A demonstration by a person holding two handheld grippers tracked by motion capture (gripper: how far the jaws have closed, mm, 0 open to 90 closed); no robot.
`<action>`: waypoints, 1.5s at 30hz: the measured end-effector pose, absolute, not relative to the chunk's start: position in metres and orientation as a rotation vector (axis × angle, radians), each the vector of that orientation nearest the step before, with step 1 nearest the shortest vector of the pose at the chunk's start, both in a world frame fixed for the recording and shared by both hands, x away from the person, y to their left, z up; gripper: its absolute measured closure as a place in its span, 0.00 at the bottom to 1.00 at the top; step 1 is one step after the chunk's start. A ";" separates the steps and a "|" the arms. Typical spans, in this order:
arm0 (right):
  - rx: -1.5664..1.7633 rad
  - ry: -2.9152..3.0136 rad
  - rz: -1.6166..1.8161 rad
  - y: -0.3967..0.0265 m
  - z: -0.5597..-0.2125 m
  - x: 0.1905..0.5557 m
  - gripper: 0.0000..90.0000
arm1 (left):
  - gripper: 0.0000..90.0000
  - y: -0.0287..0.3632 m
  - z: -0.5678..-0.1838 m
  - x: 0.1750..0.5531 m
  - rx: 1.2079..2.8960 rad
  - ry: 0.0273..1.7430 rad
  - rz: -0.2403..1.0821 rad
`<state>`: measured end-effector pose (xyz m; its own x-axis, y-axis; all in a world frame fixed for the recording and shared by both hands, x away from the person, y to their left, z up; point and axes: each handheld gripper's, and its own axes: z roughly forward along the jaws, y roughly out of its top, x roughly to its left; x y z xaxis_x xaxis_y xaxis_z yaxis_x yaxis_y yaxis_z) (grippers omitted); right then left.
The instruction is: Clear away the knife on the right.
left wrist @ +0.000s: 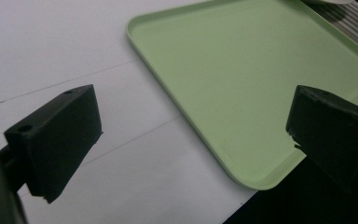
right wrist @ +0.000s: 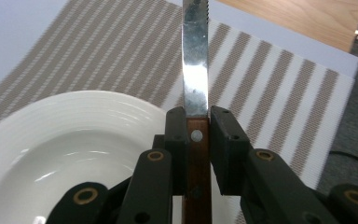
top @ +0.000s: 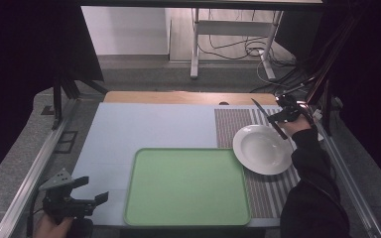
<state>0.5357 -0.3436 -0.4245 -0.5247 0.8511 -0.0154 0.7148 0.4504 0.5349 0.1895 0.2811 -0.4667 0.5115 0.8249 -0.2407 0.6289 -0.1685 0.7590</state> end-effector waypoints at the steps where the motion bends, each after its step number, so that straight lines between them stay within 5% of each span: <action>1: 1.342 2.433 0.708 -0.339 -0.424 0.532 0.87 | 0.03 0.281 -0.467 0.189 1.886 1.200 0.285; 45: 0.914 2.770 0.779 -0.228 -0.448 0.379 0.87 | 0.03 0.280 -0.466 0.189 1.897 1.196 0.294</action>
<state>0.3792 -0.2281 -0.4477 -0.8099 0.5849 0.0439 0.5221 0.6848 0.5084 0.1892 0.2796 -0.4663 0.5148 0.8261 -0.2292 0.6258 -0.1794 0.7591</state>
